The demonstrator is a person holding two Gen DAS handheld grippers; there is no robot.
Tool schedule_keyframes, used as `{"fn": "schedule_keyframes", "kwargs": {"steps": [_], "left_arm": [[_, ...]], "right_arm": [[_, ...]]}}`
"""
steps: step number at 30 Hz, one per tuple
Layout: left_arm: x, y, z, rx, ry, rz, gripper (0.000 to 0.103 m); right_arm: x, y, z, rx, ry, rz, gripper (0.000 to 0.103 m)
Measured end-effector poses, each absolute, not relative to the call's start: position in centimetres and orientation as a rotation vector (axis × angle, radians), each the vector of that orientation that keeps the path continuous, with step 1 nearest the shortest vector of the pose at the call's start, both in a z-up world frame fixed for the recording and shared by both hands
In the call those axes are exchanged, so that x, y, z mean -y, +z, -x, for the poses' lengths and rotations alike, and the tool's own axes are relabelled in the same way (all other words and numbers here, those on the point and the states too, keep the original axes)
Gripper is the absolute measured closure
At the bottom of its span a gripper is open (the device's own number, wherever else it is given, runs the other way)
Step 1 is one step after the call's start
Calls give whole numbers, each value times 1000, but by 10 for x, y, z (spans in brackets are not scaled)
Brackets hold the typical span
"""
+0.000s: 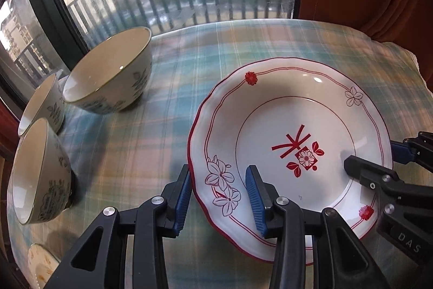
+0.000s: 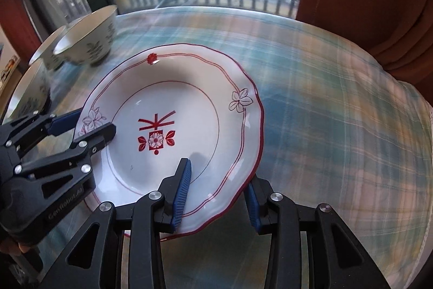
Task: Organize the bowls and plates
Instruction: 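Grasp the red-patterned dish's rim with the right gripper and lift it, then carry the red-patterned dish onto the yellow-flower plate stack and lower it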
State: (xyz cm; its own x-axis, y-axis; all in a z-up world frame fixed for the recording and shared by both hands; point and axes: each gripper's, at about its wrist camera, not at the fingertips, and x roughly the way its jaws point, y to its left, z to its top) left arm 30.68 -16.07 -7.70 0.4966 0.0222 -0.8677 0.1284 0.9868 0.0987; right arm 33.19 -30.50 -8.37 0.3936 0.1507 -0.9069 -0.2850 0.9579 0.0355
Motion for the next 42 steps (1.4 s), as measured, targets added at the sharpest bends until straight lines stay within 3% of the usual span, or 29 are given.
{"fn": "schedule_keyframes", "kwargs": {"steps": [23,37,42], "left_arm": [[114,-73,-218,-1108,-203,-166,62],[115,-74,-221,-1055,-254,-185,59],[116,-74,-224,-1056,-258,-182,58]], "right_arm": [[256,-74,-225,-1143,278,180,61],[260,-84,-234,-1125,128,150,45],[260,-86,-248,-1098,129,115,45]]}}
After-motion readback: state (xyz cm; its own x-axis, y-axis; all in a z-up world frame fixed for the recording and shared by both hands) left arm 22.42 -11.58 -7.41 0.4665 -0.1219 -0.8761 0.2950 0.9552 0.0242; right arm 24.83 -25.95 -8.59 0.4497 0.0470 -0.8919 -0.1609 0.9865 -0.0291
